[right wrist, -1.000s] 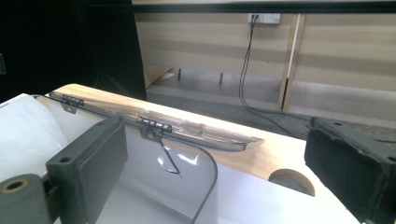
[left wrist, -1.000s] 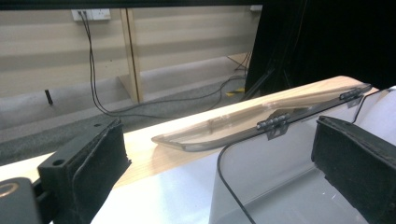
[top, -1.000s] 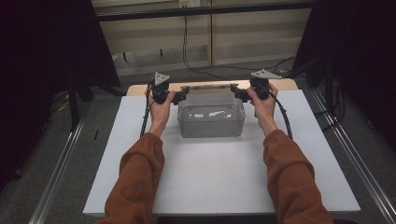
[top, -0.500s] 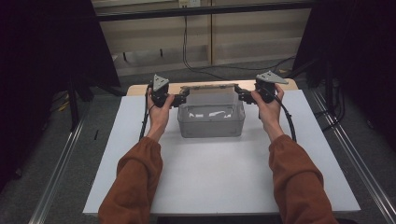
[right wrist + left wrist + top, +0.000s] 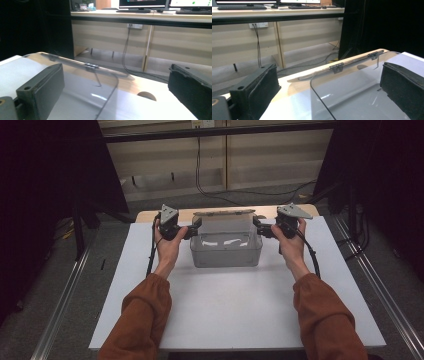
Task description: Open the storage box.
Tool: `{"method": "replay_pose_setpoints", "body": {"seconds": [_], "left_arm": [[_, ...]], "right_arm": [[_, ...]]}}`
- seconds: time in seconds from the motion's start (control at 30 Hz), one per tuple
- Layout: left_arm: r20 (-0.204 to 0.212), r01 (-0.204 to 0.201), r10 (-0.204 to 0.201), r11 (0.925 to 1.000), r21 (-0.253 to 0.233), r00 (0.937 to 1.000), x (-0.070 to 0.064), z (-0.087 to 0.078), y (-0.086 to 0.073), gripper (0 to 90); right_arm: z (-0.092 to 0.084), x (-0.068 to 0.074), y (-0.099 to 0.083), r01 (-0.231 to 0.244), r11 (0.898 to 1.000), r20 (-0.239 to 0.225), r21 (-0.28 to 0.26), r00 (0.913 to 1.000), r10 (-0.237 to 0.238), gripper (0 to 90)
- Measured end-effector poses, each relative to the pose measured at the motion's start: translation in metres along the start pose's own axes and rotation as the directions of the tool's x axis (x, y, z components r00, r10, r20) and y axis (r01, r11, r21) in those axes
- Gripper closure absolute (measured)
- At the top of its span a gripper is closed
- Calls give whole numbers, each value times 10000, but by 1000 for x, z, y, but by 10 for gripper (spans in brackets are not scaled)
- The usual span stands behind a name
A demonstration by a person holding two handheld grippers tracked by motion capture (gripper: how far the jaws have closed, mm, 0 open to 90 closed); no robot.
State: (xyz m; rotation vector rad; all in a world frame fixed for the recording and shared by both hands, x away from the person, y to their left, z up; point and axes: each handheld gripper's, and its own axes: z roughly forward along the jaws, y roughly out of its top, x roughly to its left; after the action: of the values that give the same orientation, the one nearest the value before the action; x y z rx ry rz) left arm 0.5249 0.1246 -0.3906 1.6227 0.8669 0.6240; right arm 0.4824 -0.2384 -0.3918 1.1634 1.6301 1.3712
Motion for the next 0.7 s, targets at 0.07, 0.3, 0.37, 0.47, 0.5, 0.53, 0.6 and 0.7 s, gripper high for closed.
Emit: {"method": "replay_pose_setpoints", "body": {"seconds": [0.07,0.3,0.37,0.47,0.5,0.53,0.6,0.7], "left_arm": [[-56,18,-19,9999,-106,10000,0,-5,-1,18],[84,36,-33,9996,-289,10000,-3,-20,-4,18],[73,-62,64,9995,-299,10000,-3,-24,-6,18],[-39,-119,118,9994,-318,9999,-3,-30,-10,18],[-93,-121,118,9995,-308,9999,-3,-32,-11,18],[-22,-90,89,9994,-324,10000,-2,-34,-12,18],[-85,-131,128,9993,-352,9999,-2,-38,-15,19],[-145,-133,126,9986,-507,9998,-6,-46,-17,19]], "right_arm": [[-4,5,-1,125,9999,71,-99,9999,-124,0],[-14,9,-6,150,9996,141,-249,9998,-146,0],[-16,9,-7,232,9994,246,-238,9994,-226,0],[-20,10,-10,619,9979,512,-170,9968,-609,0],[-22,10,-11,606,9980,502,-180,9970,-597,0],[-23,10,-12,575,9982,468,-153,9973,-567,0],[-26,10,-15,646,9978,514,-111,9966,-640,0],[-30,9,-19,610,9981,534,-66,9967,-605,0]]}}
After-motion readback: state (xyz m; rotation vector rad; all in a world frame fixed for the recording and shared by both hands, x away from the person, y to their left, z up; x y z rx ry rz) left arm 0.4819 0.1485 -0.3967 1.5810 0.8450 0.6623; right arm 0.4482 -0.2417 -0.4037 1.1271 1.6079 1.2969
